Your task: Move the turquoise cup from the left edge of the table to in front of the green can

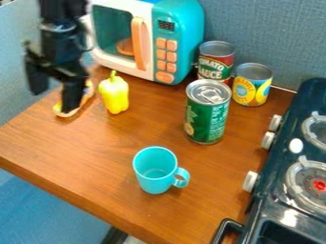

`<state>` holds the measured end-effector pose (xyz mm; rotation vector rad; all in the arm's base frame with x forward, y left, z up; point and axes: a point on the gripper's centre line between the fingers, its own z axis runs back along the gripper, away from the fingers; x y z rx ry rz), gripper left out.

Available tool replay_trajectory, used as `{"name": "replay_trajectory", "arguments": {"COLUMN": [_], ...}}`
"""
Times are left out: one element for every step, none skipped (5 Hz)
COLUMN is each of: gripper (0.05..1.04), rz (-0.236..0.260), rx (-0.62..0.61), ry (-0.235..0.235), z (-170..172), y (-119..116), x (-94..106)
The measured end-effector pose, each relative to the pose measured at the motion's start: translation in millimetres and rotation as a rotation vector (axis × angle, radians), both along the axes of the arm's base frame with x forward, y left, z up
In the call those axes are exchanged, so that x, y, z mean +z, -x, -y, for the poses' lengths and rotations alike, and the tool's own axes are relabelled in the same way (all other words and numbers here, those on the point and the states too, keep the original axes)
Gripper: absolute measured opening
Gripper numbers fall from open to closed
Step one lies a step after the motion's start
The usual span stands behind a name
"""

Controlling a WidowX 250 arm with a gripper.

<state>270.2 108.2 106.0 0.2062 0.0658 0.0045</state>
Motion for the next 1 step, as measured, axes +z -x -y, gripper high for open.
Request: {"name": "replay_trajectory", "arguments": {"gripper": [1.005], "rz": [0.029], "rx": [0.042], "ry": [0.033], "z": [-18.7], "y": [-25.2], "x": [-17.6]}}
